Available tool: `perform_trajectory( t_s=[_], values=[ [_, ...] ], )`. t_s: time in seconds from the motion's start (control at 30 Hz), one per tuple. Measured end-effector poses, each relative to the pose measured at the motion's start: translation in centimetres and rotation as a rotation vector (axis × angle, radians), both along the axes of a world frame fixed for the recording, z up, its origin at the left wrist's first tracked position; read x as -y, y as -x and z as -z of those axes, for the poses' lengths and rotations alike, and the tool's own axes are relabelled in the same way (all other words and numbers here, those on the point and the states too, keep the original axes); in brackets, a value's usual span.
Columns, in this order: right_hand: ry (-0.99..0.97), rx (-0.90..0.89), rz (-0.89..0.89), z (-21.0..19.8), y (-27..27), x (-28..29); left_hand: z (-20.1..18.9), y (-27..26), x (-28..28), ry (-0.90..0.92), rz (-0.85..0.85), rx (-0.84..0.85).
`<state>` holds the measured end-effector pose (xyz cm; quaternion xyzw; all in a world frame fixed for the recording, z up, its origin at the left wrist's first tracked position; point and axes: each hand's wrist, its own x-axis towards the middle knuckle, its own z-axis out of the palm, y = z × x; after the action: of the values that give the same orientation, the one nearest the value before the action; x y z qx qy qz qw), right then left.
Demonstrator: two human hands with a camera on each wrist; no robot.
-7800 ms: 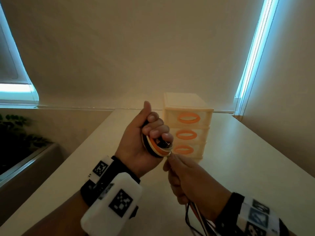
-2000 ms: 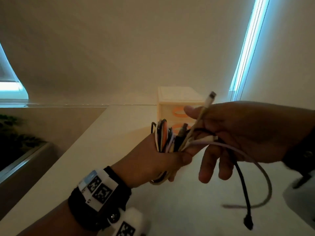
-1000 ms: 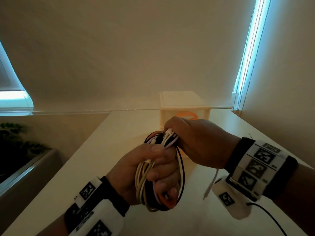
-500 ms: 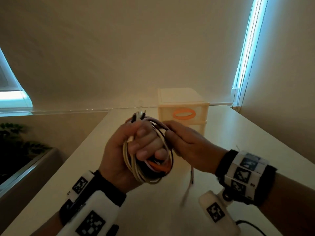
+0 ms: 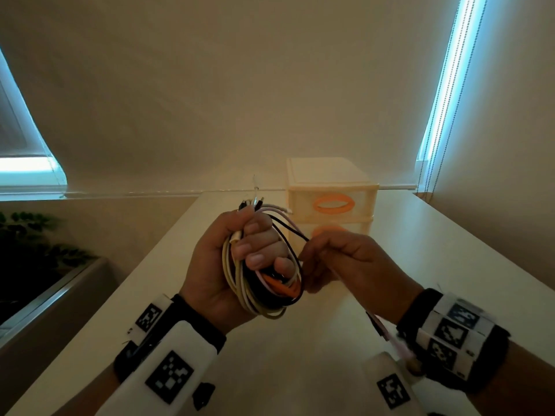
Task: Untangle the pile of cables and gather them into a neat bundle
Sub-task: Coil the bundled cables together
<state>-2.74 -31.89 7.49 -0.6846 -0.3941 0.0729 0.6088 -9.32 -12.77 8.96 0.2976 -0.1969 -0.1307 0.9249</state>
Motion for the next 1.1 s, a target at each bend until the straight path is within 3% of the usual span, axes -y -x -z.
perform_trajectory(
  t_s=[0.23,0.37,0.47,0.53,0.7,0.77,0.83,0.93,1.1],
  values=[
    [0.500,0.628,0.030,-2.1,-1.4,2.4,-0.4,0.0,-0.3,-0.028,-0.019,-0.015],
    [0.485,0.637,-0.010,-3.2,-2.0,3.1,-0.4,0.1,-0.1,-0.056,-0.028,-0.027],
    [0.358,0.590,-0.010,-3.5,-2.2,3.2,-0.5,0.2,-0.1,-0.052,-0.034,-0.030],
    [0.145,0.487,0.017,-2.5,-2.0,2.6,-0.7,0.2,-0.1,-0.043,-0.038,-0.029],
    [-0.553,-0.296,0.017,1.9,0.3,-0.8,-1.0,0.3,-0.2,-0.012,-0.072,-0.054],
    [-0.684,-0.505,-0.017,2.3,1.5,-2.0,-0.8,0.2,-0.3,0.007,-0.097,-0.103],
    [-0.761,-0.562,-0.034,2.2,2.1,-2.7,-0.6,0.0,-0.4,0.028,-0.124,-0.150],
    [-0.762,-0.358,0.041,2.4,2.1,-3.2,-0.3,-0.2,-0.4,0.049,-0.180,-0.213],
    [-0.413,0.131,0.193,4.2,2.1,-3.2,-0.1,-0.6,-0.7,0.096,-0.267,-0.256]
  ],
)
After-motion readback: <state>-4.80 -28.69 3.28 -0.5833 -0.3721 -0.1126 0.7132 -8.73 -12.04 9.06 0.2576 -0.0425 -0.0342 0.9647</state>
